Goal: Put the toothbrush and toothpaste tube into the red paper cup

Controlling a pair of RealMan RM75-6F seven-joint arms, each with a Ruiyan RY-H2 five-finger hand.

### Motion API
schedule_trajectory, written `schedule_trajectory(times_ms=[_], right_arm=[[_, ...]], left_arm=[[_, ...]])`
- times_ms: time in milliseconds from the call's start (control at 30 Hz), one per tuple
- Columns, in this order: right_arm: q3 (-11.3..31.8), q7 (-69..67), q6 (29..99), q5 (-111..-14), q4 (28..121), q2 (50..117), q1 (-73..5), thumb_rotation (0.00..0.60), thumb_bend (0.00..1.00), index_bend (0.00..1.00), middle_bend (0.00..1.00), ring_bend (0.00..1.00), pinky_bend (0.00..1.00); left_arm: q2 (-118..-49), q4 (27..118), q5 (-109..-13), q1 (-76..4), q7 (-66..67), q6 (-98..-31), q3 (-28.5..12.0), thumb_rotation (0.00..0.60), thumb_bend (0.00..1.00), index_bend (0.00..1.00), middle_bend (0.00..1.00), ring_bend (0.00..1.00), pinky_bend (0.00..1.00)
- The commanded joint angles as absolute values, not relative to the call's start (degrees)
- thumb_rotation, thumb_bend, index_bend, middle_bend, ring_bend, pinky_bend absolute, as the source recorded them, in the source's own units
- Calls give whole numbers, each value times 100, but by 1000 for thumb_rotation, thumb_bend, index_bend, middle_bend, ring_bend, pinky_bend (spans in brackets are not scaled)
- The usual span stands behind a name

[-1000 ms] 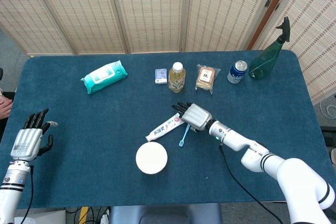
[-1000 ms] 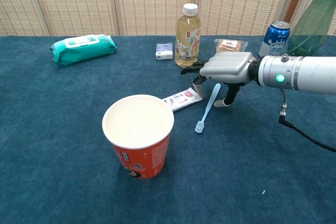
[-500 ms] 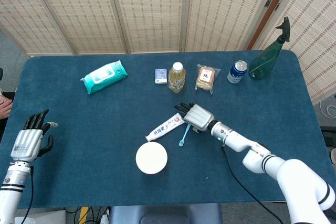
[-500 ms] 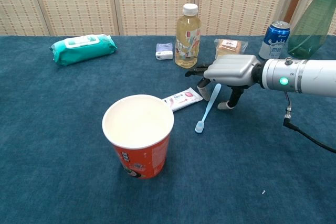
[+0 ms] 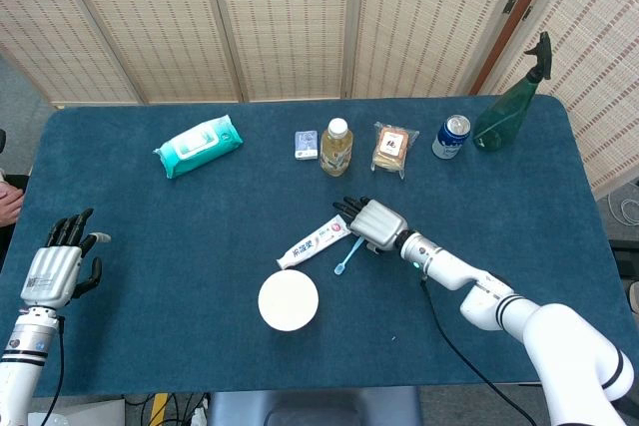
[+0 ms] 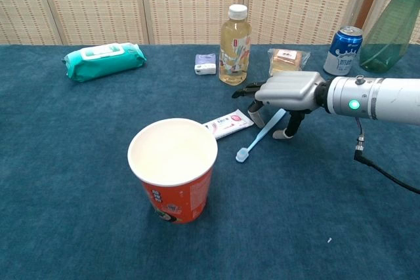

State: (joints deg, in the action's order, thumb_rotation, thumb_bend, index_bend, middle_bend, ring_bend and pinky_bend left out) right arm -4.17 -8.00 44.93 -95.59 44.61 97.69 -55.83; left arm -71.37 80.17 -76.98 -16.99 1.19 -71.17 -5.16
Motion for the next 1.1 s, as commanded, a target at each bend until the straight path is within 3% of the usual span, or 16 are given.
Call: schedule_trajectory(times_ms=[33,433,833,1100], right_arm=[[-413,-795,4503,-9557,4449,9779,-5588,600,219,517,0,0,246],[-412,-689,4411,-9516,4458,9804,-5633,600,222,543,0,0,246],[-370,-578,4344,-9442,4464,9851,-5660,600,305,602,3,0,246],[-340,-572,4442,-9403,4577,9766,-5616,600,311,622,10,0,246]], left_arm=[[-7136,8018,-7702,-1698,125,-7120,-516,600,599,306,0,0,0],[-7124,8033,-7714,-1689,114,-7117,-515,600,599,306,0,0,0],[-7125,8018,-7716,-1671,92,-7113,-506,600,599,306,0,0,0],[-7129,8017,-7718,-1664,97,-7120,-508,600,599,306,0,0,0]])
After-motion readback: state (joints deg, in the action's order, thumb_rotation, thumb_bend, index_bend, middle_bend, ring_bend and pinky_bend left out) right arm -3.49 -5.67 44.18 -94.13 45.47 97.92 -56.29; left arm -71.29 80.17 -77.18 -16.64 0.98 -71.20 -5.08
